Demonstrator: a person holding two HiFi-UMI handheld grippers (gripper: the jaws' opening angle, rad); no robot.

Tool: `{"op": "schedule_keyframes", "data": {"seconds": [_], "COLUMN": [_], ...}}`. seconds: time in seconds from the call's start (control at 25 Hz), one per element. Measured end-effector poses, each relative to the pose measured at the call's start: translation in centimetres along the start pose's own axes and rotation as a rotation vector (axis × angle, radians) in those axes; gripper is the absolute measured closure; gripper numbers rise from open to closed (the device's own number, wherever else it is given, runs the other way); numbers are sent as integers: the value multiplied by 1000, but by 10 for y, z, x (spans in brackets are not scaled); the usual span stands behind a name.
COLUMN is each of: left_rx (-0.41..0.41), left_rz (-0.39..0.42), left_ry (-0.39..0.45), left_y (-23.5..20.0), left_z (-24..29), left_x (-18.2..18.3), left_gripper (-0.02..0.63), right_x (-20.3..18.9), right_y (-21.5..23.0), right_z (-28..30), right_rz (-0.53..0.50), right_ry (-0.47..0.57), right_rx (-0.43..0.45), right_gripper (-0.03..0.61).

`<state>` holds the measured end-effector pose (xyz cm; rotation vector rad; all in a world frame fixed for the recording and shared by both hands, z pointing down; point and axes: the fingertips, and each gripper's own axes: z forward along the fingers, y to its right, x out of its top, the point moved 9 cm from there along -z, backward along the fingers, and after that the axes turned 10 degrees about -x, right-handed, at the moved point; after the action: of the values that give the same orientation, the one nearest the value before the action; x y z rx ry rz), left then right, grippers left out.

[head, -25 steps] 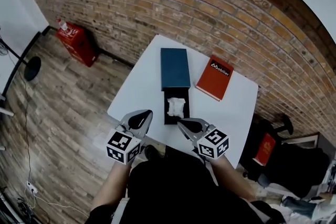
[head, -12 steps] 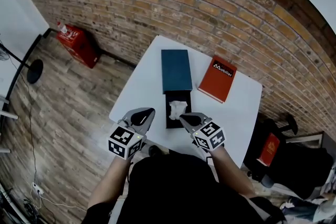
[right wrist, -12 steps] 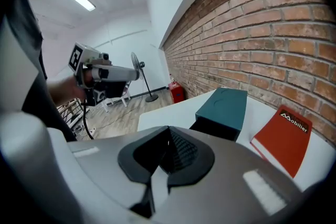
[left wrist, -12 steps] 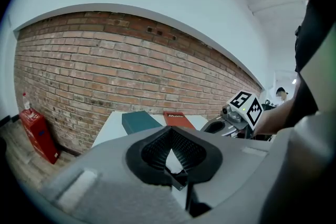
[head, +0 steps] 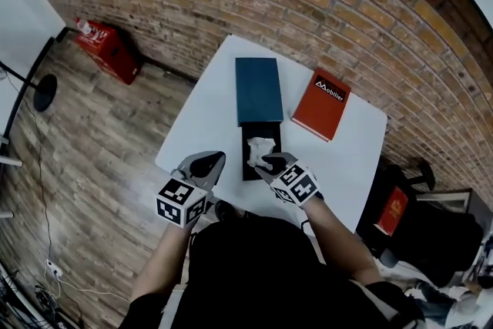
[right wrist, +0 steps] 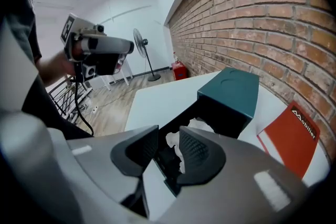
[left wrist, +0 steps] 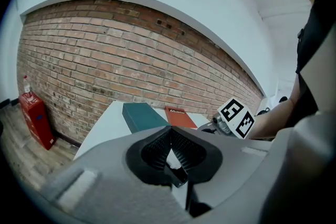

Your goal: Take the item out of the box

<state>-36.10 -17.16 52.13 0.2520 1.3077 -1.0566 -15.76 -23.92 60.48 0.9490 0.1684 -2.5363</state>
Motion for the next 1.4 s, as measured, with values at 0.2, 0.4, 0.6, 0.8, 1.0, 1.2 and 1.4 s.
{"op": "schedule_keyframes", "data": {"seconds": [0.2,0.4,0.6,0.8,1.0,1.2,1.4], "left_rx": [31,71,82,73,72,67,64], "left_rz": [-32,-71,-99,-104,-98,-93,-125], "left_ry": [16,29,32,33,46,75,94], "left_y": [-6,-10,-11,-12,-11,-2,7], "left_z": [-12,-29,-38,-44,-47,-58,-76], "left_x": [-11,-21,-31,-35,-33,-33,-51], "left_gripper": [607,607,607,607,607,607,607], "right_x": [-8,-11,-17,-15,-17,-21,-19], "right_y": [-3,-4,-10,-13,-17,-18,-19], "right_z": [29,51,68,79,86,88,73], "right_rz": [-124,-70,-76,-102,-178,-250,-232], "right_ry": [-83,-157,-248,-282,-312,-327,-302], "right_rx": [-39,-6,-10,-69,-88,-143,-140], "right_gripper": [436,377,324,349,421,448,492]}}
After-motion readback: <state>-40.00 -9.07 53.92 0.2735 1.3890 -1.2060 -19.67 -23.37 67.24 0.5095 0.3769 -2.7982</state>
